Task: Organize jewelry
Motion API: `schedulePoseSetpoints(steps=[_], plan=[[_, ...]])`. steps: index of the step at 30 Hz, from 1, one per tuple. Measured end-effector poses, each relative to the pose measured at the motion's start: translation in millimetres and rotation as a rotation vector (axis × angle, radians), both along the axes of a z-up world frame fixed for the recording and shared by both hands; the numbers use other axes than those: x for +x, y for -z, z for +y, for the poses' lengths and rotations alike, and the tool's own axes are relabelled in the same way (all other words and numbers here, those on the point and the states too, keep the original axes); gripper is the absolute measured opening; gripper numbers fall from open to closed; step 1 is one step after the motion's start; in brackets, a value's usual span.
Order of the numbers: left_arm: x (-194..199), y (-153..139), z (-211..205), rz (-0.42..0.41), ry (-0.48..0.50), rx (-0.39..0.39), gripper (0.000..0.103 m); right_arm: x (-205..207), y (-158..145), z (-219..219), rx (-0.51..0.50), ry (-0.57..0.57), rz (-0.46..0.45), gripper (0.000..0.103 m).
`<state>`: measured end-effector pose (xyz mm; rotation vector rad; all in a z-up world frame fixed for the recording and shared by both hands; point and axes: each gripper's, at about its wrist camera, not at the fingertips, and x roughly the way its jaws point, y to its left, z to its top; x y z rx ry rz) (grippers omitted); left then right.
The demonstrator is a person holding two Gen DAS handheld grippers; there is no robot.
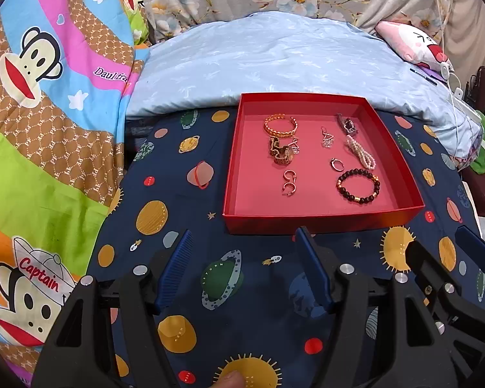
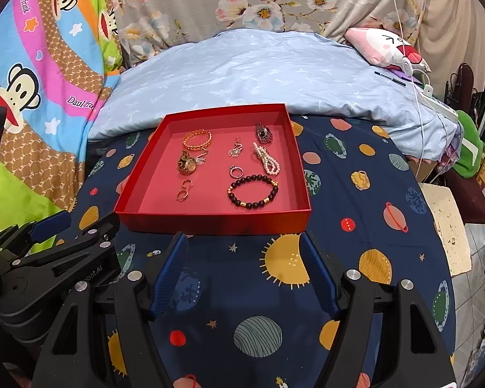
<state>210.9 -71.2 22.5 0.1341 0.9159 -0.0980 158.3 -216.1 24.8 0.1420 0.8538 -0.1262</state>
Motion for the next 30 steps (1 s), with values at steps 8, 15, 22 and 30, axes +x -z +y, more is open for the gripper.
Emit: schedulePoseSetpoints(steps=[8,15,22,30], plan=[[0.8,0.5,-4.0,-0.008,-0.003,0.014,0.063,0.8,1.4,-2.3,-0.004,0.008,0.000,0.070],[0.4,0.8,-5.3,-0.010,-0.002,0.018,0.063,0.9,1.5,-3.2,-0.005,0.013,-0.001,0.070],[0.6,0.7,-4.4,-0.011,-0.009,0.018,0.064,0.7,1.8,-3.9,-0.005,0.015,-0.004,0.070],[0.5,-0.3,-7.6,-0.021,-0.002,0.034,0.064,0.6,1.2,-4.6,-0.017,0.021,-0.006,0.070]])
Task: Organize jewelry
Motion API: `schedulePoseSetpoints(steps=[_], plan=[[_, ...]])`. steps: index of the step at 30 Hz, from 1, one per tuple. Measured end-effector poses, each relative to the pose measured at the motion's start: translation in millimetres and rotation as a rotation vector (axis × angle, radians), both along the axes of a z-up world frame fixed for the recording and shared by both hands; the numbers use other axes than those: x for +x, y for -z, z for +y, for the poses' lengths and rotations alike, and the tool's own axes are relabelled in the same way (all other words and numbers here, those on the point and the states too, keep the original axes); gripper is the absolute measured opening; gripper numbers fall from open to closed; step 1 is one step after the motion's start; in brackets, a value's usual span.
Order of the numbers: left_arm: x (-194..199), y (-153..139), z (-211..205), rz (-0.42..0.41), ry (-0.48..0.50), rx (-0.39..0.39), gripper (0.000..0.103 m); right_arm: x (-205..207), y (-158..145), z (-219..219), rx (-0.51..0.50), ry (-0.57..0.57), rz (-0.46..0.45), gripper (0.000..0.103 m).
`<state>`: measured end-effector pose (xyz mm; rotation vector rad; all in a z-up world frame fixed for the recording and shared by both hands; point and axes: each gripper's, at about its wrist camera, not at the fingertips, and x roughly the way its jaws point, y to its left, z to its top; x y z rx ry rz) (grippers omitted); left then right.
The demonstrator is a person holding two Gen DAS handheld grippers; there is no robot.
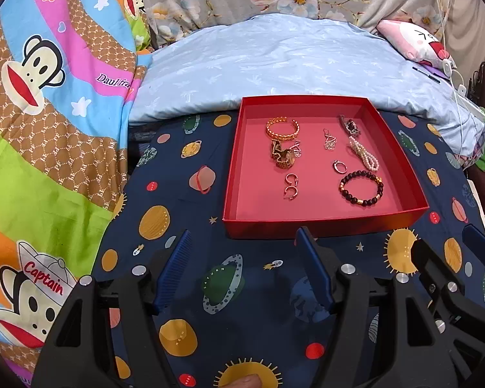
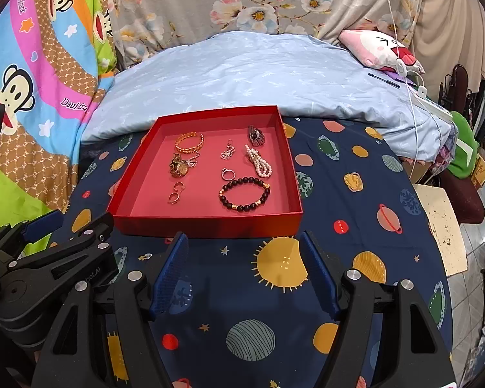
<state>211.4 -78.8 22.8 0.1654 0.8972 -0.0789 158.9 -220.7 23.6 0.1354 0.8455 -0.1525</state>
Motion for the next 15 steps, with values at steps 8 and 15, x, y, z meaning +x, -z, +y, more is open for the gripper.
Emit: schedulePoseSetpoints(steps=[8,15], plan=[[-1.0,-1.3,-2.3,-0.014,0.007,0.004,0.064,-0.7,-1.0,-0.7,-0.001,0.005,-0.004,0.070],[-0.5,-0.3,-1.2,0.001,0.007,-0.017,0.064,-2.4,-2.3,-1.9,-0.004,0.011,-0.007,0.070]])
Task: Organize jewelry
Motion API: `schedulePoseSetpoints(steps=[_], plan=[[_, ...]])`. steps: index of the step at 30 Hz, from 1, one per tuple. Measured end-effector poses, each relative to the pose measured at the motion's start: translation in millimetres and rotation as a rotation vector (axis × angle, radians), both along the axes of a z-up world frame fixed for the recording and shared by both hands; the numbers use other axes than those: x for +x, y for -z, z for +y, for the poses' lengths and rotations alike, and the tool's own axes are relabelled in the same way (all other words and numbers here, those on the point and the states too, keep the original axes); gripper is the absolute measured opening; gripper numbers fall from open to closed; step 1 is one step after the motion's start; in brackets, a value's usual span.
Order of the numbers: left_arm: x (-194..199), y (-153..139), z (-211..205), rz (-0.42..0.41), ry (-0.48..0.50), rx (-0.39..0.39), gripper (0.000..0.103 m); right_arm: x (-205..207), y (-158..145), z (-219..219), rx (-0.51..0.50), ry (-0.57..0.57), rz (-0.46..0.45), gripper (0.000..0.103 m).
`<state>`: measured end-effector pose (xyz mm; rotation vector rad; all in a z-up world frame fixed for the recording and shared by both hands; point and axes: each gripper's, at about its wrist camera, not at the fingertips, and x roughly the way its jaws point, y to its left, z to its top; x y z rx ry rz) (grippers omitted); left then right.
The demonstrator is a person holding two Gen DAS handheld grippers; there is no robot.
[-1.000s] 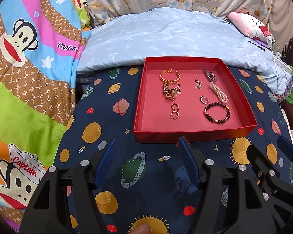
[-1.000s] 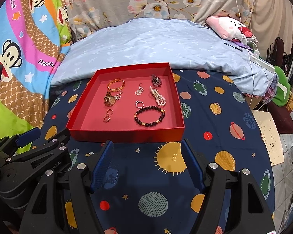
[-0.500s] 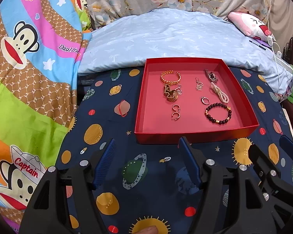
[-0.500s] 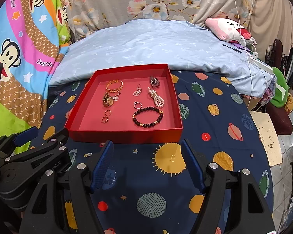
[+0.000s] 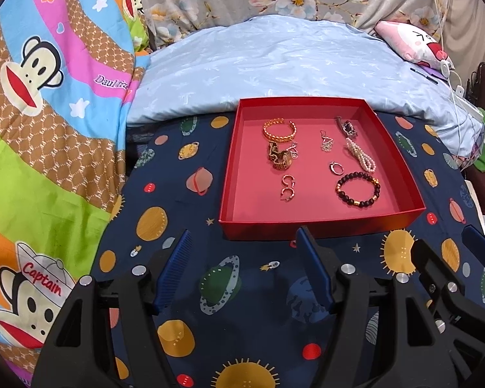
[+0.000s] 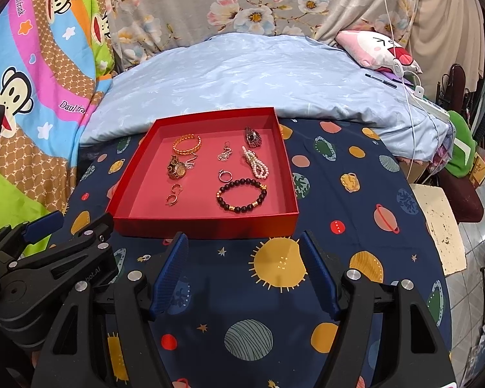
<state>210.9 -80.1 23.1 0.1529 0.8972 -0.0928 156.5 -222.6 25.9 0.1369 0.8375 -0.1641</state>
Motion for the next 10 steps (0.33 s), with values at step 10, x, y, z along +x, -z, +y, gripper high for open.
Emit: schedulePoseSetpoints(steps=[10], plan=[[-1.2,0.7,0.6,0.016,-0.006,-0.005,0.064,-3.2,-1.4,-0.1,-0.023,0.022,-0.005,0.074]])
